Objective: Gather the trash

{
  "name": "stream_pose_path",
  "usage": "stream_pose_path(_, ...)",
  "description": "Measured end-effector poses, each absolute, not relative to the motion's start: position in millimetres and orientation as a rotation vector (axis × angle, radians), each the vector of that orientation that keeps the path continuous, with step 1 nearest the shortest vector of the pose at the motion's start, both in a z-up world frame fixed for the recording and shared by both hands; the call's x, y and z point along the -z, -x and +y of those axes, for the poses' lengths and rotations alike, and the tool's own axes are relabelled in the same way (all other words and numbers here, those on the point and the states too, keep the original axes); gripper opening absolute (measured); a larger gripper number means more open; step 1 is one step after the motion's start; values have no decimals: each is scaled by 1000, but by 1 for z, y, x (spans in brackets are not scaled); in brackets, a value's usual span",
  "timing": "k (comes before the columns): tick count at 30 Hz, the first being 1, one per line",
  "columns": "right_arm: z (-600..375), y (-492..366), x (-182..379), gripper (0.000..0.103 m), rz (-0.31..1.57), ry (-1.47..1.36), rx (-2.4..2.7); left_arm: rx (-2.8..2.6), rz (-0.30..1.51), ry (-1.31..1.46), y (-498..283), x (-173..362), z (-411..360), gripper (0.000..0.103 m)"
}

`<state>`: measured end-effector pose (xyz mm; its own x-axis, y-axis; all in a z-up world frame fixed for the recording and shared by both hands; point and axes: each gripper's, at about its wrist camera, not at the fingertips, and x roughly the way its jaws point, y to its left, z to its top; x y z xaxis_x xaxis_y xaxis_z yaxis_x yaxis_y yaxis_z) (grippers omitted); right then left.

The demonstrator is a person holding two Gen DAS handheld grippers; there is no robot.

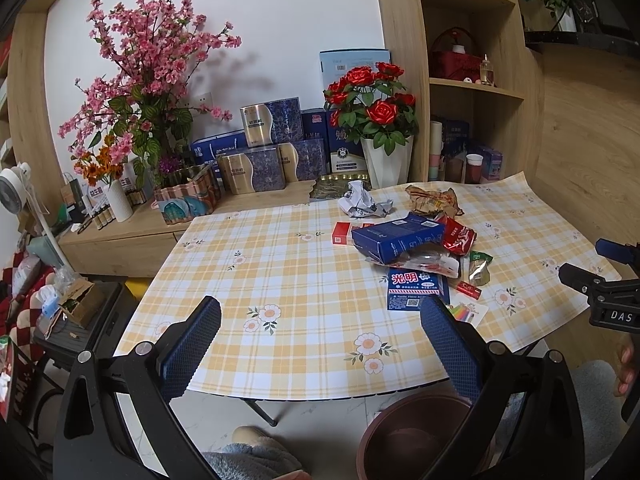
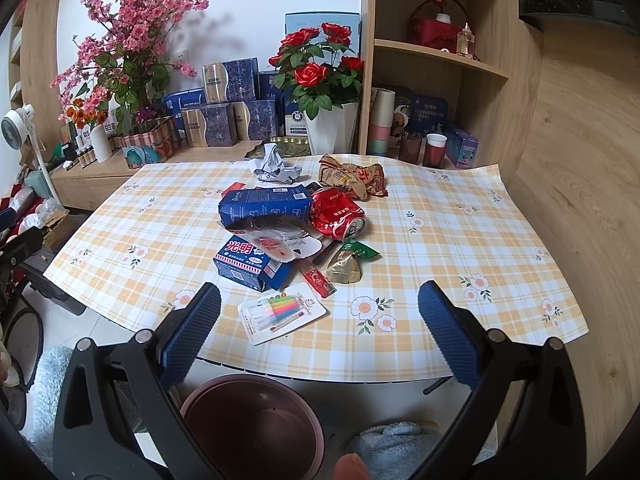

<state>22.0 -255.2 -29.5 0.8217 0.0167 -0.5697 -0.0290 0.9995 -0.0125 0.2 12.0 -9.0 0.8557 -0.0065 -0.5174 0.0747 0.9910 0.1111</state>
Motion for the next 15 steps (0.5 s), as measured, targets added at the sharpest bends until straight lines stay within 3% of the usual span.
stream_pose_path(15, -272, -22, 23, 97, 560, -63, -51, 86, 513, -106, -15, 0, 11, 98)
